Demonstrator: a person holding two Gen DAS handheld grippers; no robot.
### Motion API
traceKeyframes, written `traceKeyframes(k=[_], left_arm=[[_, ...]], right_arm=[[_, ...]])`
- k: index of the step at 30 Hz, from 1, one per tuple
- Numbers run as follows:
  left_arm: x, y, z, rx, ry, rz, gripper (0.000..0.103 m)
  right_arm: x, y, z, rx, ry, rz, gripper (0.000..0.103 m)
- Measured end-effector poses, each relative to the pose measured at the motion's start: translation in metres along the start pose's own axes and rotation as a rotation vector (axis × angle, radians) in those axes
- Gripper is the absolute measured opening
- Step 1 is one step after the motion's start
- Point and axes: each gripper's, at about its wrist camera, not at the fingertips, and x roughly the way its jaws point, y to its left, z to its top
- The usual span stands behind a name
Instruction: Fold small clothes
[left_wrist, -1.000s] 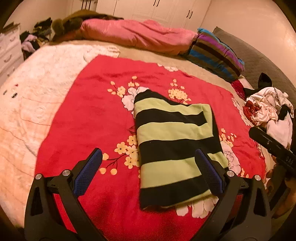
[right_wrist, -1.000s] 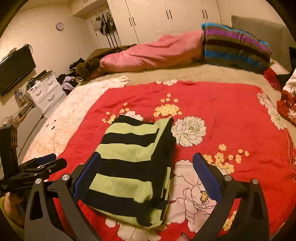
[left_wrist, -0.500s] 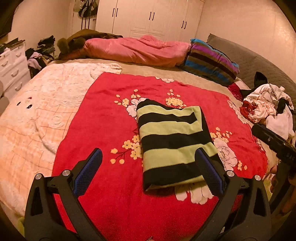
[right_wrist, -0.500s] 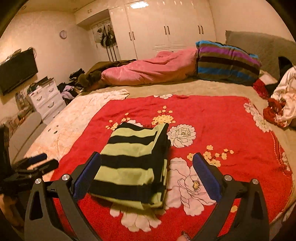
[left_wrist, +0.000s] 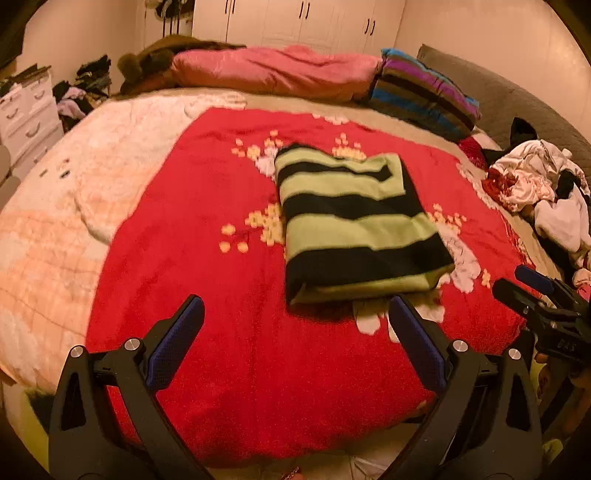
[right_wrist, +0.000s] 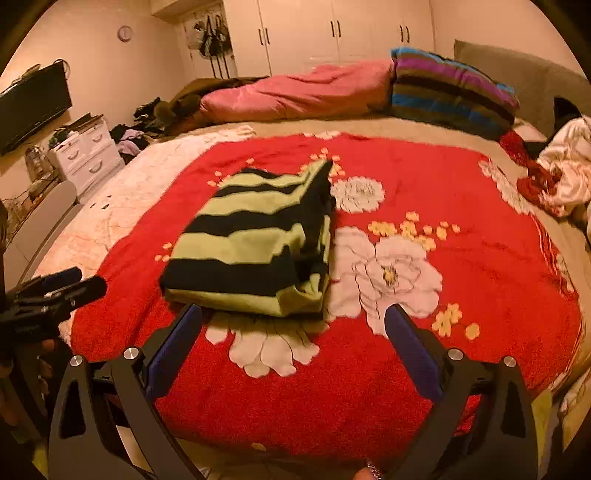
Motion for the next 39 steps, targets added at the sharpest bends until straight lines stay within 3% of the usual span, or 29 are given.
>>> traceKeyframes(k=[21, 33, 39], left_arm=[[0.012, -0.002, -0.003, 0.011, 0.028, 0.032, 0.094], [0.011, 0.001, -0.004, -0.020, 0.036, -0.021, 0.094], [0.012, -0.003, -0.003, -0.010, 0.033, 0.008, 0.094]], right_arm=[[0.013, -0.007, -0.005, -0.005, 0.036, -0.006, 0.099], [0.016, -0.008, -0.007, -0.007, 0.048, -0.005, 0.099], [0.017, -0.008, -0.008, -0.006, 0.054, -0.003, 0.099]])
